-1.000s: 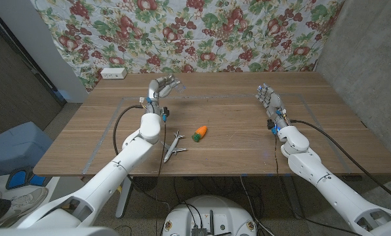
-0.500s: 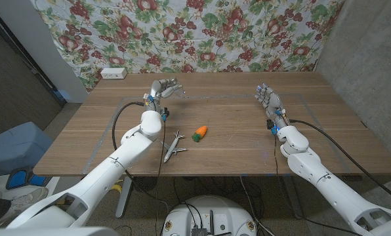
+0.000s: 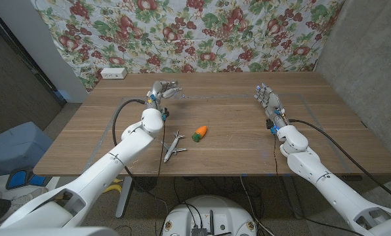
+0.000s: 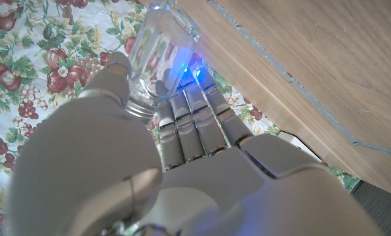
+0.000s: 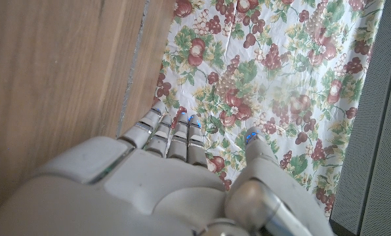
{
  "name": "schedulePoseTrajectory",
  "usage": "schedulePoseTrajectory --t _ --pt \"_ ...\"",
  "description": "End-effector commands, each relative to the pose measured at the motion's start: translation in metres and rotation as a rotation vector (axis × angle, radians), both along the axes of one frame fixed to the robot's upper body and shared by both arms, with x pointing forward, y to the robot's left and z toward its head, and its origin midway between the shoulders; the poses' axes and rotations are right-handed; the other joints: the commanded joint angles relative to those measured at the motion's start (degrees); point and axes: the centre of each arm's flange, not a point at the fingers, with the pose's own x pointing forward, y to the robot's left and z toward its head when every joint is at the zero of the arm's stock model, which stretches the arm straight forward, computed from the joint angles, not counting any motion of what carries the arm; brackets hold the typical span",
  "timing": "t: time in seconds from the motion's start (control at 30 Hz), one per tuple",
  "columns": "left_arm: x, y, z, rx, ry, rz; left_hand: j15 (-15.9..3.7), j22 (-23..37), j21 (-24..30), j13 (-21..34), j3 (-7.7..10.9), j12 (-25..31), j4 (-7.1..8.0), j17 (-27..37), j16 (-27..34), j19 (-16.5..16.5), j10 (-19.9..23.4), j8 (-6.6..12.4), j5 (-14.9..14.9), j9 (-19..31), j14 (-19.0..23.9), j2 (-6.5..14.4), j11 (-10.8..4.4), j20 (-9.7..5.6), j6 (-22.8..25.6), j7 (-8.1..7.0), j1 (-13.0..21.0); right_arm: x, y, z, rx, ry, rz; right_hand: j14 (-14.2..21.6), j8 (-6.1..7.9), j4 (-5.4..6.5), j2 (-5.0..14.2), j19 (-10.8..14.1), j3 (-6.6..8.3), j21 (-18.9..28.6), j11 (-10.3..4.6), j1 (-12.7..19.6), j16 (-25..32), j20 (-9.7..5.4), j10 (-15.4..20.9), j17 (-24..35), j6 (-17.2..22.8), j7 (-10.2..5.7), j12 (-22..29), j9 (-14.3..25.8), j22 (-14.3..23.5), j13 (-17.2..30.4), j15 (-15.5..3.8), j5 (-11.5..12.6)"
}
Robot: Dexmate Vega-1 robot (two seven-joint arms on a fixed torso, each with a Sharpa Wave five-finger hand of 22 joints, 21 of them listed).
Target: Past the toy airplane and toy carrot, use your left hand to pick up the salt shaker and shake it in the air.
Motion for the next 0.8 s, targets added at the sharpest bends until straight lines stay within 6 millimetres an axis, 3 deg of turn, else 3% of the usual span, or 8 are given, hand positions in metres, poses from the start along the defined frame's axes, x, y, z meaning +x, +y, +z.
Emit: schedulePoseTrajectory --t 0.03,0.8 --pt "0.007 0.0 -0.003 0.033 0.036 0.026 -7.36 -0.01 0.36 0.26 0.3 0.24 0.26 0.01 -0.08 -0.12 10.66 0.29 0.3 0.17 -0.14 9.4 -10.69 -4.88 10.74 -5.31 8.71 0.001 0.0 0.0 -0.005 0.004 0.004 0.44 0.23 -0.05 0.28 0.45 0.05 -0.25 -0.14 0.5 -0.24 0.06 0.31 0.16 0.31 0.06 -0.18 0.07 0.2 -0.07 0.13 0.11" --pt "0.026 0.0 -0.017 0.061 0.07 0.016 -7.36 -0.04 0.51 0.26 0.43 0.21 0.31 0.01 -0.06 -0.17 10.5 0.17 0.29 0.21 -0.15 9.54 -10.73 -5.03 10.18 -5.13 8.52 0.003 -0.003 -0.002 0.003 0.01 0.001 0.45 0.22 -0.02 0.27 0.56 0.03 -0.6 0.0 0.47 -0.28 0.04 0.31 0.16 0.31 0.04 -0.19 0.07 0.21 -0.07 0.1 0.11"
